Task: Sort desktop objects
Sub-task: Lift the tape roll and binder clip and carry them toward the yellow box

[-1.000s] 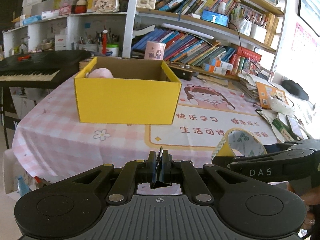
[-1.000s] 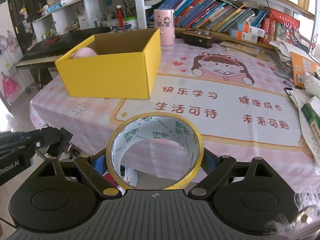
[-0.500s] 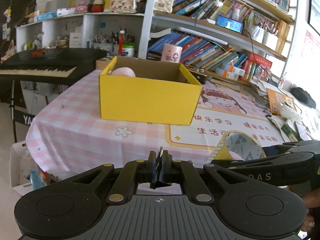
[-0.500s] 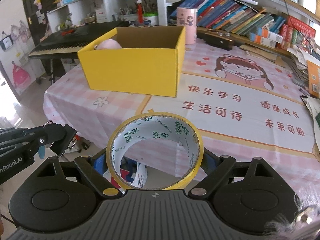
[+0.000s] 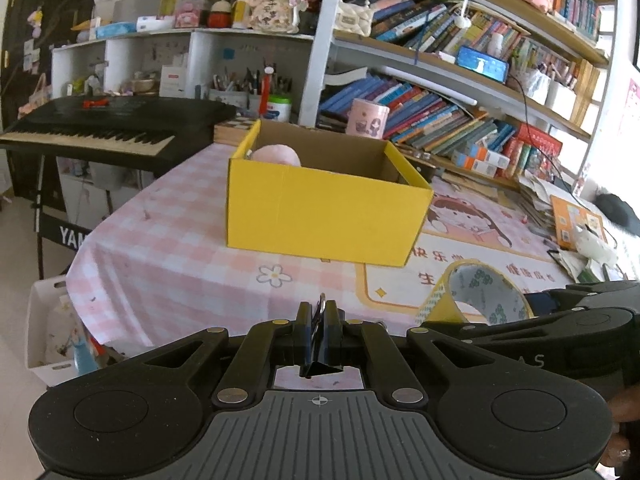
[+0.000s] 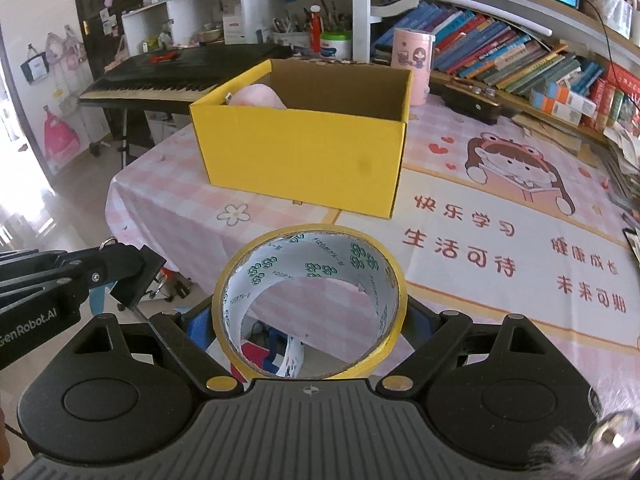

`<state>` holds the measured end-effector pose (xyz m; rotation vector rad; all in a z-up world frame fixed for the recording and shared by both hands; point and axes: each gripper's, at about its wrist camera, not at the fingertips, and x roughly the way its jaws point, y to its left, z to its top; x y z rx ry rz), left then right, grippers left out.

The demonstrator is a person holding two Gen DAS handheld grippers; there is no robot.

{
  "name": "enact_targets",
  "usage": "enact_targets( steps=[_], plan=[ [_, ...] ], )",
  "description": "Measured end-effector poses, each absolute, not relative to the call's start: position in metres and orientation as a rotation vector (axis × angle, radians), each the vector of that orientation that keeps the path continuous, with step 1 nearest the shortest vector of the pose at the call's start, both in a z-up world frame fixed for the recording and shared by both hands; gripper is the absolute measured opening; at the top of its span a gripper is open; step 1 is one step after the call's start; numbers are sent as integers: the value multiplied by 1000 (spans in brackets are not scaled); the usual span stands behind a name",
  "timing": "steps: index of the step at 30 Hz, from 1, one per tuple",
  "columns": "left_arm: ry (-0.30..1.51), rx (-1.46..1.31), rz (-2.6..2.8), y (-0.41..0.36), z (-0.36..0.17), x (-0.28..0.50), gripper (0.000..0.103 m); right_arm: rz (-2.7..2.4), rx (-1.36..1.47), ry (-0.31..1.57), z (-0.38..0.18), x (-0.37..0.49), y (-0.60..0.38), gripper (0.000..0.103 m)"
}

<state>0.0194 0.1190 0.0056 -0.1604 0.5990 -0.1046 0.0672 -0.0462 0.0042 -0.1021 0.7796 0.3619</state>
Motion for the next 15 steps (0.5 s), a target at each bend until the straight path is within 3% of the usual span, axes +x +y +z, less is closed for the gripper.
enact_targets(
  steps=[15],
  plan=[
    [465, -169, -87, 118, 44, 84, 4, 375, -79, 647, 43, 131, -52, 88]
  ],
)
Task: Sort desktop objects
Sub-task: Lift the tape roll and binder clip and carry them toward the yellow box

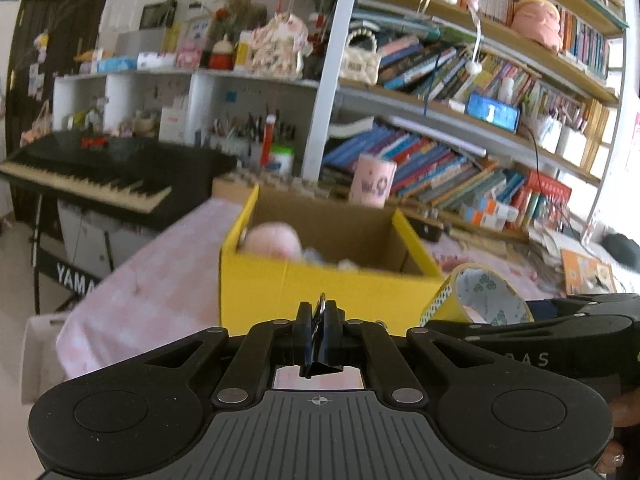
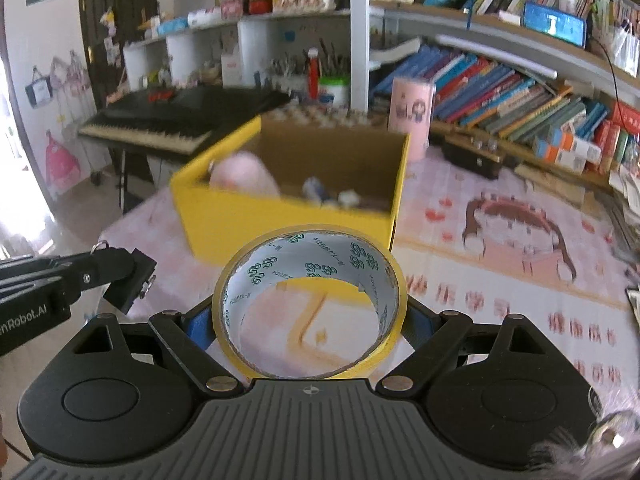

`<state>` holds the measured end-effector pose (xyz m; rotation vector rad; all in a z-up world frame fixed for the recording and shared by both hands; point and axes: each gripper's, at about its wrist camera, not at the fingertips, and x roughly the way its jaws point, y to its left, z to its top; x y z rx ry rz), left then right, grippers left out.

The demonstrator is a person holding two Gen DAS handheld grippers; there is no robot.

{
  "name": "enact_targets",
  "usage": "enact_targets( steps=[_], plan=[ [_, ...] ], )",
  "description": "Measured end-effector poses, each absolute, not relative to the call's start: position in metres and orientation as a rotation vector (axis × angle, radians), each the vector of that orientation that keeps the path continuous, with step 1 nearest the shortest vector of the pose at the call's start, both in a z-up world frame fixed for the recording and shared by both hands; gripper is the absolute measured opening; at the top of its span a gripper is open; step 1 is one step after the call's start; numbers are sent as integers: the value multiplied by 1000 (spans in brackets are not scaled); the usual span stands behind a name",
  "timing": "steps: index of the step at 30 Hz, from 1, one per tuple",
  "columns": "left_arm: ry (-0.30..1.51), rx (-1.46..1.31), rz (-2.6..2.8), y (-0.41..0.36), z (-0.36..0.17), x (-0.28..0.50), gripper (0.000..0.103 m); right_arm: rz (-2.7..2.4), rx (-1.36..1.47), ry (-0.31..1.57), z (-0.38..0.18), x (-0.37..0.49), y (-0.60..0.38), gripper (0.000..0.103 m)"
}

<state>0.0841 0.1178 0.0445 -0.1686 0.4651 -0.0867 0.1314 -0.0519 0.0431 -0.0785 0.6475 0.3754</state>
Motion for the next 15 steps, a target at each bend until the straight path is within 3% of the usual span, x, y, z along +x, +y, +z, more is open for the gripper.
enact_targets(
  steps=[15],
  plan=[
    [394, -117, -57, 84, 60, 180, 4, 400, -118, 529, 76, 242, -62, 88]
  ],
)
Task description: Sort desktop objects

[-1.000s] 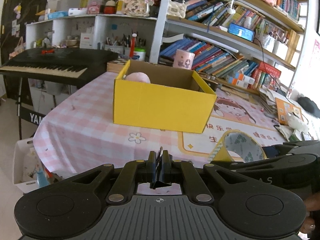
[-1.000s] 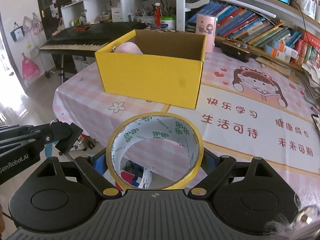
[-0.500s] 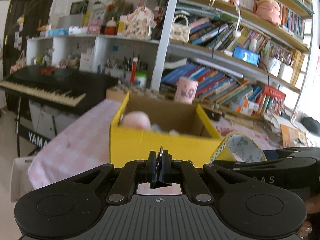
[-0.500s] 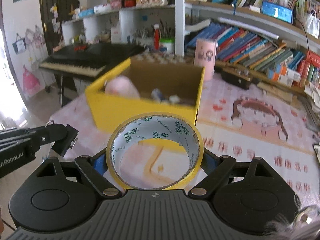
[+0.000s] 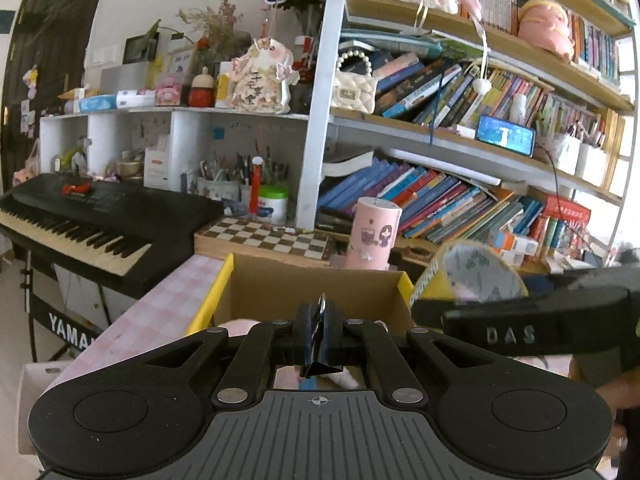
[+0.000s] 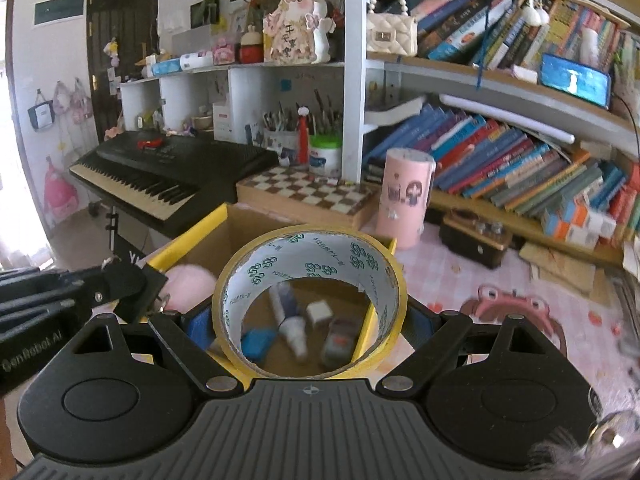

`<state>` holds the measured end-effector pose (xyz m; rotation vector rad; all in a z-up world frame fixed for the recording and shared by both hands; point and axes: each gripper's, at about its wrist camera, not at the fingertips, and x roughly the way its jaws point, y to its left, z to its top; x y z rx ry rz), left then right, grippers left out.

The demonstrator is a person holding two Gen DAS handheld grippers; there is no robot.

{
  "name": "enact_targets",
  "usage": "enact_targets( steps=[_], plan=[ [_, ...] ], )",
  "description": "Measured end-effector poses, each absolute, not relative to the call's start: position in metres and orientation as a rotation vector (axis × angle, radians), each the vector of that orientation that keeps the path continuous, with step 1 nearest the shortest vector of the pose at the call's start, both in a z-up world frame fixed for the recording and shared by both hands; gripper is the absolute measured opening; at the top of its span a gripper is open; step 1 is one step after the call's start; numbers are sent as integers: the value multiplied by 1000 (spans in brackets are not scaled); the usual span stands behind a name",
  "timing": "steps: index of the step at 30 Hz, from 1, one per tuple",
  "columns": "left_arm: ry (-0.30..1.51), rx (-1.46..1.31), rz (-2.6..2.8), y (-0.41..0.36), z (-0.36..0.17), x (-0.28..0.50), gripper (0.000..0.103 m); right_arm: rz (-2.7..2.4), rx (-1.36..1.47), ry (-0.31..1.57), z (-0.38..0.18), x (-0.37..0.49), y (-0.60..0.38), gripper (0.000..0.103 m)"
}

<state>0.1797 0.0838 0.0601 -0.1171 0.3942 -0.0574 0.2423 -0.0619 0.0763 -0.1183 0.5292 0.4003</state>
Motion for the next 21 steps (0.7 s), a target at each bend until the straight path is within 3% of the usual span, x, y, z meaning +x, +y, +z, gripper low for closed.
enact_targets(
  steps=[12, 21],
  plan=[
    [503, -5, -49, 52, 31, 242, 4, 418, -111, 525, 68, 313, -63, 88],
    [623, 37, -57, 36, 2, 272, 4, 501, -111, 633, 45, 354, -46, 88]
  ],
)
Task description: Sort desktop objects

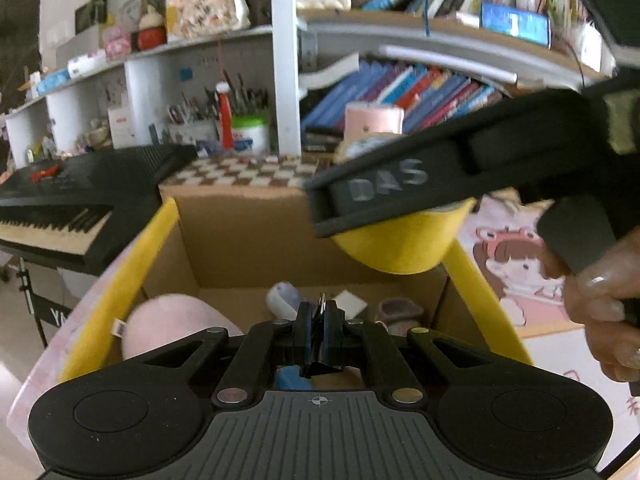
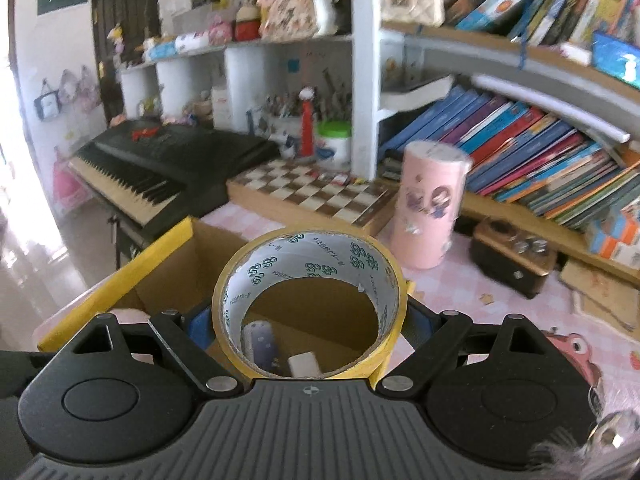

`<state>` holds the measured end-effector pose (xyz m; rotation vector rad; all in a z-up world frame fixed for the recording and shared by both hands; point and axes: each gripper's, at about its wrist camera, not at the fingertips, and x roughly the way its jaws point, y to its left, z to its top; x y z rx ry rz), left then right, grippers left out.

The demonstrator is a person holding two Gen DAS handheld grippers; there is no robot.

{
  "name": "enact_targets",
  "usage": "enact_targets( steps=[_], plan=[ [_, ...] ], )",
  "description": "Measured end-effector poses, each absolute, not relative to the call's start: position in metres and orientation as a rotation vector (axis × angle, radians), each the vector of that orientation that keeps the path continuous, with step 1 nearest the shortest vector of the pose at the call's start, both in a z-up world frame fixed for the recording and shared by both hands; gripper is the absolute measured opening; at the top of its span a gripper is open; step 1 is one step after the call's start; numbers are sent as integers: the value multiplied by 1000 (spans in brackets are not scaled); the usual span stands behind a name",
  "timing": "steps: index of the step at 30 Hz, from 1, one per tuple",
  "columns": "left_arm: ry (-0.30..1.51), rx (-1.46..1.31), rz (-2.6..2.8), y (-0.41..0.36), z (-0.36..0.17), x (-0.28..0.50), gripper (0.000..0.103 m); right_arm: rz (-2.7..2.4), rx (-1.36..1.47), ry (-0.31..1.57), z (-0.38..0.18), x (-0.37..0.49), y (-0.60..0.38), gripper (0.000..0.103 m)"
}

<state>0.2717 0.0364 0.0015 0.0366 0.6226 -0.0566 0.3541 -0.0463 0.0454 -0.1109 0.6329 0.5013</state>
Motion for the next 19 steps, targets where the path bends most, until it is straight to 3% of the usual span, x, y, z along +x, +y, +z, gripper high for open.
enact_targets(
  steps=[19],
  plan=[
    [713, 42, -55, 31, -19, 285, 5, 604, -231, 847, 5, 389, -12, 88]
  ],
)
